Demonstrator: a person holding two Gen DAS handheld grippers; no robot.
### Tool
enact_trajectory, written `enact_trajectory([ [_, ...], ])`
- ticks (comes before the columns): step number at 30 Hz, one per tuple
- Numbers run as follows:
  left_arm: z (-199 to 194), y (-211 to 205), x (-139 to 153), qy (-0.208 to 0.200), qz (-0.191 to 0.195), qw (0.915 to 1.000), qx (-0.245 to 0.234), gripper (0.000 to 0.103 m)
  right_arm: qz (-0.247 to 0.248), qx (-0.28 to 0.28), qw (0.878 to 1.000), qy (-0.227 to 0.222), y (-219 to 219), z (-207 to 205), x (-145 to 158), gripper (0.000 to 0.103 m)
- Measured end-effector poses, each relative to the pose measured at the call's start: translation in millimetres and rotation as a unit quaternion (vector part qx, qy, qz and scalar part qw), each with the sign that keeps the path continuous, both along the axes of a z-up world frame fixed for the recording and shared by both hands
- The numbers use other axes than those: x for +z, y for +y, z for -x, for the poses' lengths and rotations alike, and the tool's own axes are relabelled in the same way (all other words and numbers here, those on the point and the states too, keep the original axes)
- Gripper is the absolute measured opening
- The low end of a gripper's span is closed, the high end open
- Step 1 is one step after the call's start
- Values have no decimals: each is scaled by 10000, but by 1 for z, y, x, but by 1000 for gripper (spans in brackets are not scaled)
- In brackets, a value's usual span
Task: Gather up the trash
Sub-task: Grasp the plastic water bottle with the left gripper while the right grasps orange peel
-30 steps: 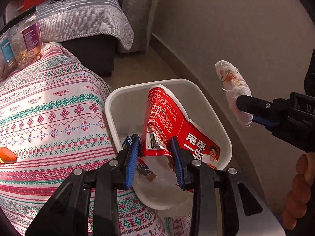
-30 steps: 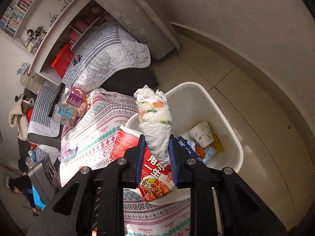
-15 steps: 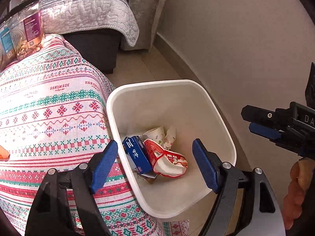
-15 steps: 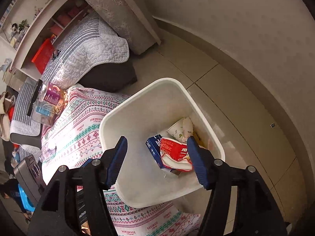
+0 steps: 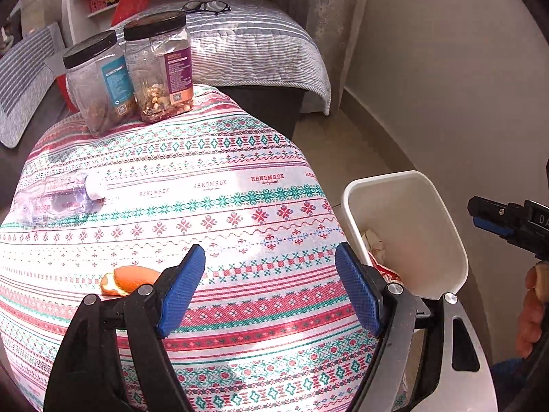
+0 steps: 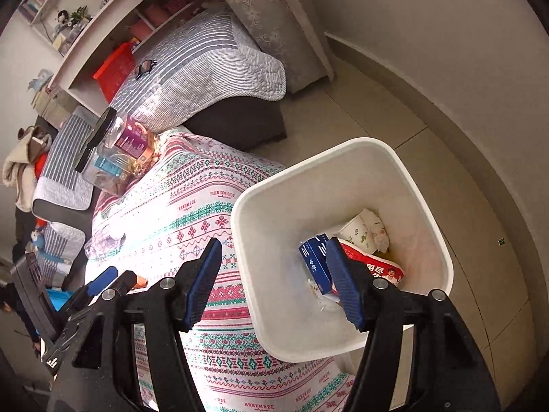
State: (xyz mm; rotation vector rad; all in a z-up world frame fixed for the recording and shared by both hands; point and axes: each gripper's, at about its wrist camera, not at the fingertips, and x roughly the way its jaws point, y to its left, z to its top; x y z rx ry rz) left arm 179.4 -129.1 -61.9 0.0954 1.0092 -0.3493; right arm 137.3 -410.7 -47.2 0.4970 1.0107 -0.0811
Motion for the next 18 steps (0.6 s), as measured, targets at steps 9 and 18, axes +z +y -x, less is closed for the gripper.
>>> enact_trajectory([
  [9, -41, 127, 19, -166, -1445, 9893, 122, 76, -129, 1258, 9918, 176, 109, -27, -10, 61],
  [18, -52, 178, -7, -330, -2850, 9497, -1257, 86, 759, 2918, 9516, 600, 238, -41, -38, 65],
])
